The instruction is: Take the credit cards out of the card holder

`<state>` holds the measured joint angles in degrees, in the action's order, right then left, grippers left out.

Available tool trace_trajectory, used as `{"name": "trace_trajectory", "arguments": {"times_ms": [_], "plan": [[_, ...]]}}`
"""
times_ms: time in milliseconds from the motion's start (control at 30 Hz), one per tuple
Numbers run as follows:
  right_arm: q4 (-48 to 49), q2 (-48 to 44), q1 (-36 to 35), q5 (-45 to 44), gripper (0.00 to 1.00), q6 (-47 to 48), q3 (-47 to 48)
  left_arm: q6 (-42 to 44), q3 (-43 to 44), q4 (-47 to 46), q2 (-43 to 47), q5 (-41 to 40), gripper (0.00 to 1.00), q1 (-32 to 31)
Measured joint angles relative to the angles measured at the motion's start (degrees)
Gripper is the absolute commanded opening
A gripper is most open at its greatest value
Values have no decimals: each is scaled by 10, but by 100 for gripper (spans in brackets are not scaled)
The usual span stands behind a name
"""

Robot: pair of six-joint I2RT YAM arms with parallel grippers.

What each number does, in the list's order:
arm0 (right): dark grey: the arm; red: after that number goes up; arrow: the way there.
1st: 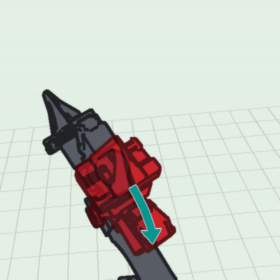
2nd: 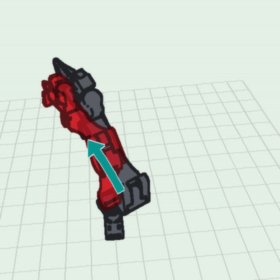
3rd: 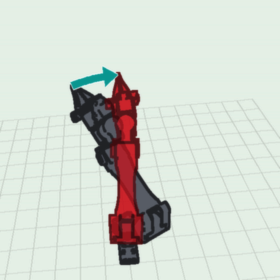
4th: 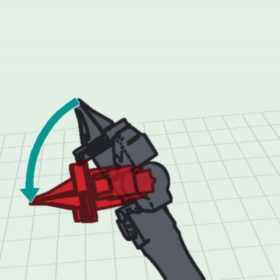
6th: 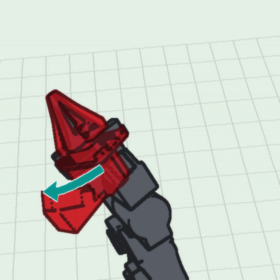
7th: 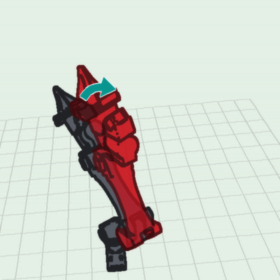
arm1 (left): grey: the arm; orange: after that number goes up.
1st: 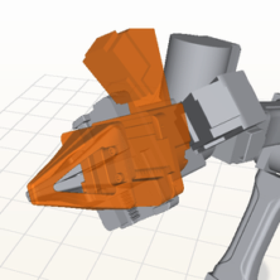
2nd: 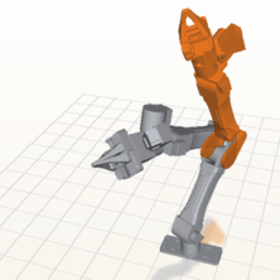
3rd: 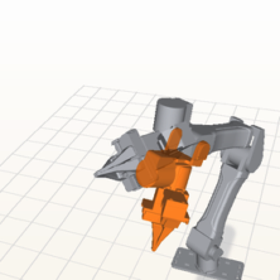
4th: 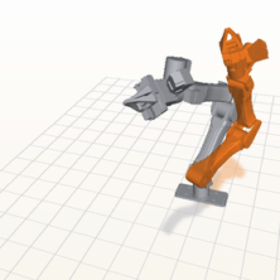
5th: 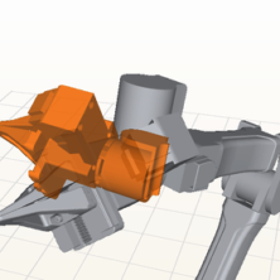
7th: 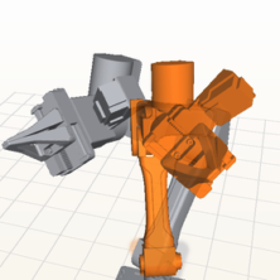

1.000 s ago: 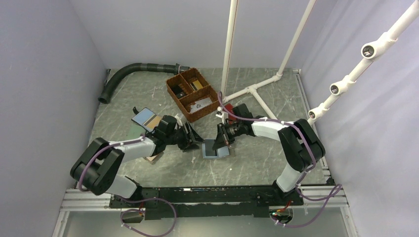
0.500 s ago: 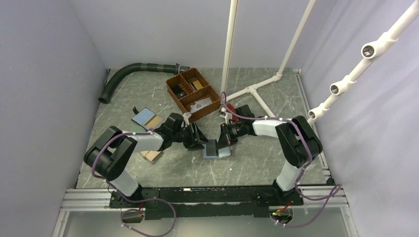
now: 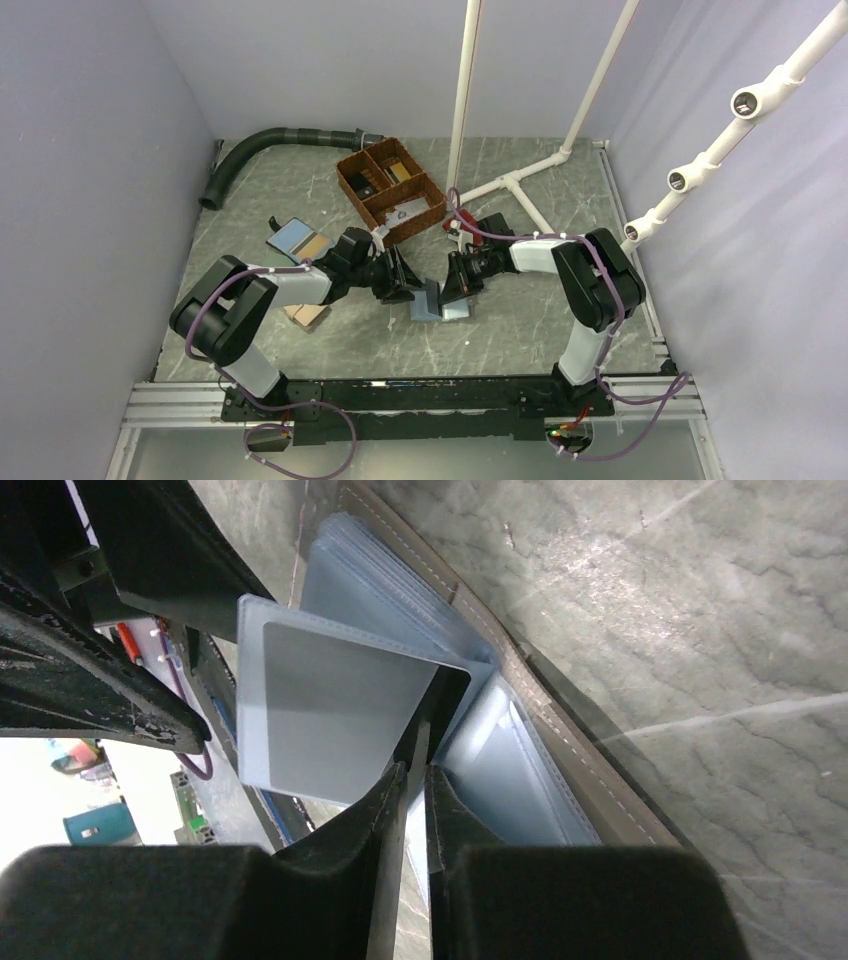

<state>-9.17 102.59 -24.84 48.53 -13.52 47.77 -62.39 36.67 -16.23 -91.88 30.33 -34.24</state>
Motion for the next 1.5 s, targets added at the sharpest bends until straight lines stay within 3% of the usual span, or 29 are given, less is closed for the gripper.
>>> {"name": "trace_trajectory", "arguments": {"times_ms": [667, 967, 1367, 1500], "plan": [[-13, 14, 3, 4, 15, 0, 10, 32, 20, 25, 54, -2, 52, -2], [-14, 20, 4, 11, 15, 0, 14, 31, 32, 23, 29, 3, 50, -7], [-17, 21, 4, 11, 15, 0, 16, 39, 75, 63, -29, 12, 35, -25], [-19, 23, 4, 14, 18, 2, 18, 50, 92, 92, -33, 12, 20, -28]]}}
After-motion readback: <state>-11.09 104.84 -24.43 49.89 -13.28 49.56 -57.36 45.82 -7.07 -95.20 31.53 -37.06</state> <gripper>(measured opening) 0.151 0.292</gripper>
